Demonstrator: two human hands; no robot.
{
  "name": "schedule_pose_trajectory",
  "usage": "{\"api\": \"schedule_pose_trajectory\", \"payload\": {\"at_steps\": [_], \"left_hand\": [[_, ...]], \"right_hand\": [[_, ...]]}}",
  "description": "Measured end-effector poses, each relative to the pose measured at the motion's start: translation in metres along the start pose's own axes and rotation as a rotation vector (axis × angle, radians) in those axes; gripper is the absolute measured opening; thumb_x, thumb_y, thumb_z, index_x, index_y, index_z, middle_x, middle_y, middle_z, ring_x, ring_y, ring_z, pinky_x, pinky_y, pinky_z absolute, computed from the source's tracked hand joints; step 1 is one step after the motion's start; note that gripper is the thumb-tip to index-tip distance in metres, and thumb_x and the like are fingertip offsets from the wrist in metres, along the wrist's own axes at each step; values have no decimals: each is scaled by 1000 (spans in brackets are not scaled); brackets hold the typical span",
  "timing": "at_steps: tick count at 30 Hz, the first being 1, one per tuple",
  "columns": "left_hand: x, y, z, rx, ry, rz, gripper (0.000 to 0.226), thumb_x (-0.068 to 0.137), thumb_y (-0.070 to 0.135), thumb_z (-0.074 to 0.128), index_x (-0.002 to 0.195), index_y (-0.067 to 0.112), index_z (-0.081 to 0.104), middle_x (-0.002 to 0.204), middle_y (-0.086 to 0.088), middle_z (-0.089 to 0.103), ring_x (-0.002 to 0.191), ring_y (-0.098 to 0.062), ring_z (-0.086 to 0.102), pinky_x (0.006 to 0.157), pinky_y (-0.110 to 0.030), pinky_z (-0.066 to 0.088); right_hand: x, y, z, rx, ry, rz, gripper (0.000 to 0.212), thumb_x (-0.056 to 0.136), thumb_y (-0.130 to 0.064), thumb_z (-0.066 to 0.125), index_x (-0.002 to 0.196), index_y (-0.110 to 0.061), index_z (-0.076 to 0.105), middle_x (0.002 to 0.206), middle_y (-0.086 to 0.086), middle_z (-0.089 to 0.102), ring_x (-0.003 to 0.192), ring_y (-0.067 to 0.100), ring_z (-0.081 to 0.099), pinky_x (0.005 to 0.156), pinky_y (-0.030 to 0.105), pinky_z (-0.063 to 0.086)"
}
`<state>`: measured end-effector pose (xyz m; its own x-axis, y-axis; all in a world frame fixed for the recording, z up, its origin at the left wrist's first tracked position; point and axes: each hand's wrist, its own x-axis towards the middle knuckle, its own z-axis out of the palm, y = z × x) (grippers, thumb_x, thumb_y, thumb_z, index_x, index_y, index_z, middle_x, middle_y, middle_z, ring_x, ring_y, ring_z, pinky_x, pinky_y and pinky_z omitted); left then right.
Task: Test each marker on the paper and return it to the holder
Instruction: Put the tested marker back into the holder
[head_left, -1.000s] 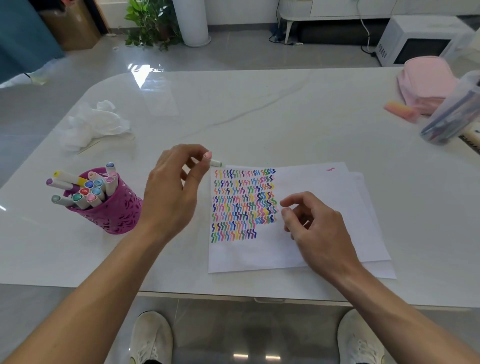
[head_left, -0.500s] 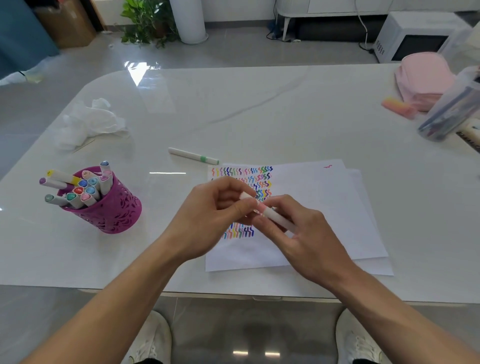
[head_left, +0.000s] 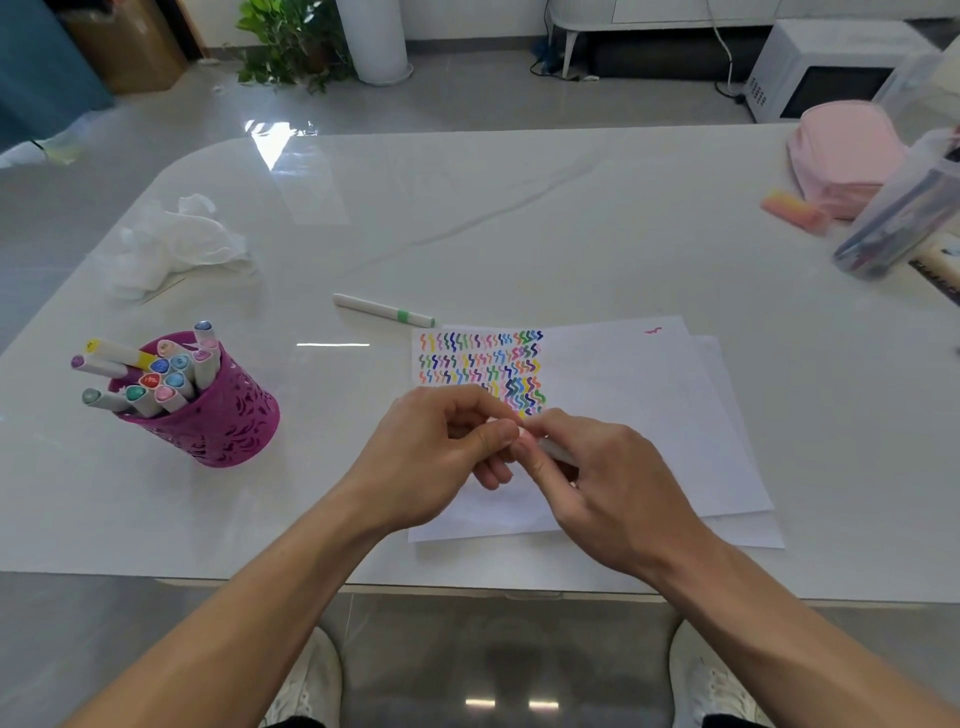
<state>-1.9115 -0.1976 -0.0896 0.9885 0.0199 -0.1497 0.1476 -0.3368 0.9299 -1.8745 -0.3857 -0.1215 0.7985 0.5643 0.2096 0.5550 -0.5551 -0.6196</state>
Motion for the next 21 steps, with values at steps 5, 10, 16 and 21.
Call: {"api": "schedule_pose_trajectory", "payload": {"at_steps": [5, 10, 16, 21], "left_hand": [[1, -2, 1, -65, 28, -32, 8, 94, 5, 66, 94, 4, 74, 72, -12, 75, 67, -27, 74, 64, -28, 59], [1, 1, -5, -130, 72, -42, 7, 93, 5, 67, 94, 4, 74, 76, -14, 75, 68, -29, 74, 69, -35, 62], [6, -8, -13, -60, 210, -63, 7, 94, 8, 66, 95, 9, 73, 77, -8, 75, 67, -25, 73, 69, -38, 62], [8, -14, -13, -23, 216, -95, 7, 94, 11, 66, 96, 12, 73, 78, -5, 75, 70, -21, 74, 68, -33, 60]], "right_hand": [[-1, 1, 0, -25, 8, 41, 30, 101, -53, 48, 109, -37, 73, 72, -9, 70, 65, 14, 61, 57, 38, 50], [1, 6, -5, 95, 12, 127, 37, 99, -63, 47, 119, -42, 70, 88, -22, 77, 75, 4, 71, 66, 36, 56], [2, 6, -12, 184, 3, 177, 10, 103, -39, 56, 102, -29, 57, 51, -8, 42, 48, 16, 38, 52, 34, 31], [2, 6, -9, 211, -14, 168, 8, 103, -32, 54, 96, -27, 53, 55, -6, 45, 51, 18, 38, 54, 39, 37]]}}
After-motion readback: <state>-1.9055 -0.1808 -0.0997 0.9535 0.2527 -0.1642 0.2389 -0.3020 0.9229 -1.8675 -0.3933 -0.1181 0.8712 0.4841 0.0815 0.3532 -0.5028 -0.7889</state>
